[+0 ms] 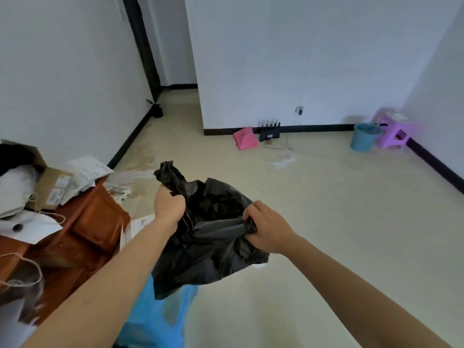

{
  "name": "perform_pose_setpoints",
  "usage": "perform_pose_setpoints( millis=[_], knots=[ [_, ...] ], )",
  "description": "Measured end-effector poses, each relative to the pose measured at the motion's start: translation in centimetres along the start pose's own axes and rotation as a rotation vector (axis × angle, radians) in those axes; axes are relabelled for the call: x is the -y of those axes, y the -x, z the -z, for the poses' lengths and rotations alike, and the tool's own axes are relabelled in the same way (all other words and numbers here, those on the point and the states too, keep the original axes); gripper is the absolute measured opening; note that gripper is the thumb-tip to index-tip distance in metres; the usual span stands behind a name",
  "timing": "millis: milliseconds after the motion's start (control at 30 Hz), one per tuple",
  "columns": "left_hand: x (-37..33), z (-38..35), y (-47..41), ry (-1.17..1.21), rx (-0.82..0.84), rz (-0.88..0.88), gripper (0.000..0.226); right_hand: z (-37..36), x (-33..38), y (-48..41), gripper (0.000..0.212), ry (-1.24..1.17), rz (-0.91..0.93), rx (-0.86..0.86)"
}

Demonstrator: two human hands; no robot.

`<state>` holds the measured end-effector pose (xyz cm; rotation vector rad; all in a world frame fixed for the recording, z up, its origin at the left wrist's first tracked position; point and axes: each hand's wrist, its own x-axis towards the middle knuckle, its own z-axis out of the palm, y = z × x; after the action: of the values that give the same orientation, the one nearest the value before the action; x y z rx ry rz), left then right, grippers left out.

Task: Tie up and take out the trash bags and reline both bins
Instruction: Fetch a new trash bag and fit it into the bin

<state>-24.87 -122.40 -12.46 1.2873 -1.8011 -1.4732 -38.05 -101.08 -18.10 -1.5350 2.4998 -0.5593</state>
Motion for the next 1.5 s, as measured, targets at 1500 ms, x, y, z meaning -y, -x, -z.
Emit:
perform_pose_setpoints(
  millis=[1500],
  knots=[
    [-28.2, -94.4, -38.2, -1.274, 1.2, -0.765, 0.057, 32.3, -79.7, -28.0, 0.025, 0.02, -0.587, -0.819]
  ],
)
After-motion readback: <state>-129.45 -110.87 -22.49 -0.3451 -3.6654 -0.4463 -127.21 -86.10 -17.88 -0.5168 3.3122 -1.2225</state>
